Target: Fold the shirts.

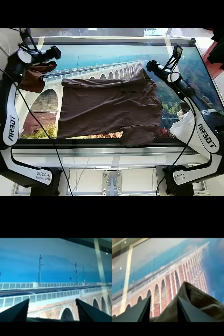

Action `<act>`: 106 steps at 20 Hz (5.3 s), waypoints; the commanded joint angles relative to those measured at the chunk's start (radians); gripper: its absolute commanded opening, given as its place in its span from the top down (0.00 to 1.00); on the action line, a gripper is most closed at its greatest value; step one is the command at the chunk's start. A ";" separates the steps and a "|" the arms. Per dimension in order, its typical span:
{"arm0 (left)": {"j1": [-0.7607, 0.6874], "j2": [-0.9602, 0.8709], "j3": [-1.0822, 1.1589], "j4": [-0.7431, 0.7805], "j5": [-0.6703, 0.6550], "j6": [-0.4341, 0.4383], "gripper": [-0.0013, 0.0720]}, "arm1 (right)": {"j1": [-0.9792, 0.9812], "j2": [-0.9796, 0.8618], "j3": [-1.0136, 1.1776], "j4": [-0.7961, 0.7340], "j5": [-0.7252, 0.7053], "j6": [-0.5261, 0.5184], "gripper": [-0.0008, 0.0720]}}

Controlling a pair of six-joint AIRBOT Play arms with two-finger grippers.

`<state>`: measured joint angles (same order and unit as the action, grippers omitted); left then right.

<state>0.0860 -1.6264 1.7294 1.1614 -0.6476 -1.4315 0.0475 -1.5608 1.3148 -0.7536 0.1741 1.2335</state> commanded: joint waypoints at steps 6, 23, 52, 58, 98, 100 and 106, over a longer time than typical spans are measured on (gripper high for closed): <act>0.225 0.261 0.014 0.149 -0.435 0.063 0.13 | -0.353 0.396 -0.071 -0.359 0.700 0.138 0.47; 0.338 0.945 -1.146 -0.124 -0.355 0.067 0.13 | -0.489 0.680 -1.022 0.005 0.722 0.127 0.24; 0.338 0.945 -1.412 -0.097 -0.371 -0.344 0.13 | -0.336 0.676 -1.070 0.342 0.448 -0.066 0.95; 0.338 0.945 -1.503 -0.176 -0.283 -0.388 0.14 | -0.336 0.676 -1.070 0.343 0.485 -0.084 0.95; 0.338 0.945 -0.060 -0.247 -0.253 0.320 0.96 | -0.340 1.256 0.027 -0.106 0.583 -0.035 0.95; 0.338 0.922 -0.064 -0.249 -0.402 0.306 0.96 | -0.339 1.174 0.027 -0.083 0.628 -0.026 0.95; 0.293 0.703 -0.327 -0.241 -0.544 0.252 0.96 | -0.328 0.745 -0.093 0.072 0.853 -0.098 0.95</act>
<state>0.4084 -0.8295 1.5238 0.8974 -1.1515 -1.1538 -0.2882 -0.6395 1.2812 -0.7582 0.9436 1.1862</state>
